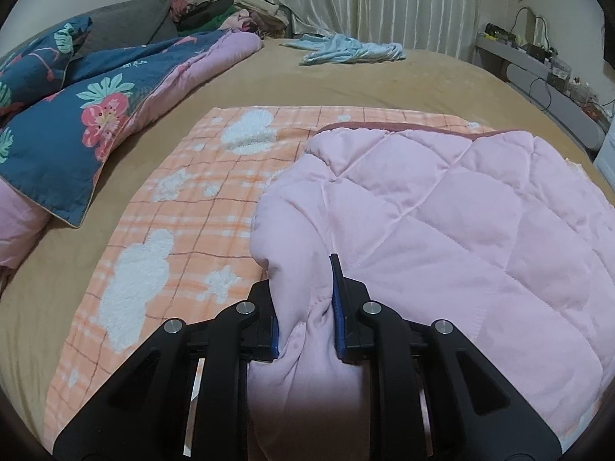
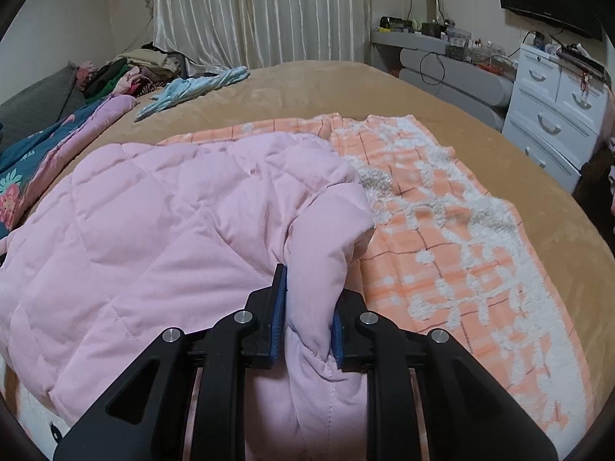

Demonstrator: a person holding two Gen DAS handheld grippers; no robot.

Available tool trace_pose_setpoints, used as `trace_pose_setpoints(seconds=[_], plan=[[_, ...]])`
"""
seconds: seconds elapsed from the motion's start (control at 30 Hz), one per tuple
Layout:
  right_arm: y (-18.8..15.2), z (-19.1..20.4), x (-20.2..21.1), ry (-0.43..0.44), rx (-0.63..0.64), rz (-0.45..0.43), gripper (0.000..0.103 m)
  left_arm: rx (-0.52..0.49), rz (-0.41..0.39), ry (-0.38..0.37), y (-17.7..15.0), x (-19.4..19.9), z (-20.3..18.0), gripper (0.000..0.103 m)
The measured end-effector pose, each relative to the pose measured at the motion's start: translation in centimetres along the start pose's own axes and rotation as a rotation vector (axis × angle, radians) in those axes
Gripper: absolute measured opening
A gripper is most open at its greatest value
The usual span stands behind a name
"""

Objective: Fold large clothes
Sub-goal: 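Grasp the folded edge with the right tool and smooth it, then release the jacket and hold both tools open beside the folded bundle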

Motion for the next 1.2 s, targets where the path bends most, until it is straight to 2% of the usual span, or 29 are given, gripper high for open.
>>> trace_pose_setpoints(seconds=[0.33, 0.5, 0.53, 0.6, 0.63, 0.67, 0.7, 0.77, 0.87, 1.0, 1.2], plan=[[-1.1, -0.6, -0.6, 0.041, -0.048, 0.039, 0.026, -0.007, 0.023, 0.006, -0.6, -0.9, -0.2, 0.013], [-1.0, -1.6, 0.7, 0.053, -0.074, 0.043, 0.044, -0.027, 0.018, 0.035, -0.6, 0.1, -0.2, 0.019], [-1.0, -1.8, 1.0, 0.054, -0.08, 0.043, 0.047, -0.022, 0.017, 0.037, -0.6, 0.3, -0.1, 0.024], [-1.0, -2.0, 1.8, 0.062, -0.1, 0.037, 0.061, -0.01, 0.015, 0.04, -0.6, 1.0, 0.1, 0.036], [-1.0, -2.2, 2.3, 0.06, -0.111, 0.03, 0.076, -0.009, 0.008, 0.045, -0.6, 1.6, 0.2, 0.048], [-0.9, -2.4, 3.1, 0.06, -0.123, 0.016, 0.084, -0.01, 0.001, 0.042, -0.5, 2.1, 0.2, 0.058], [-0.8, -2.5, 4.0, 0.063, -0.131, -0.003, 0.089, -0.009, -0.007, 0.034, -0.5, 2.7, 0.1, 0.062], [-0.6, -2.5, 5.7, 0.062, -0.132, -0.033, 0.094, -0.006, -0.029, 0.018, -0.4, 4.2, -0.1, 0.08], [-0.3, -2.5, 8.1, 0.065, -0.128, -0.078, 0.097, 0.002, -0.053, -0.008, -0.5, 6.5, -0.5, 0.093], [-0.3, -2.4, 11.4, 0.069, -0.134, -0.141, 0.098, 0.025, -0.102, -0.051, -1.4, 9.7, -0.8, 0.094], [-1.2, -2.3, 15.1, 0.054, -0.149, -0.208, 0.099, 0.05, -0.093, -0.086, -3.3, 12.1, -0.7, 0.094]])
Point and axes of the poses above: each gripper's, at about its wrist camera, not at the fingertips, and x roughly against the way its jaws point, z to its left, y to its top, the point moved 5 cm from there along -x, roughly the way its jaws point, and after that the axes turned 7 degrees about -y, right-handed, at the moved point
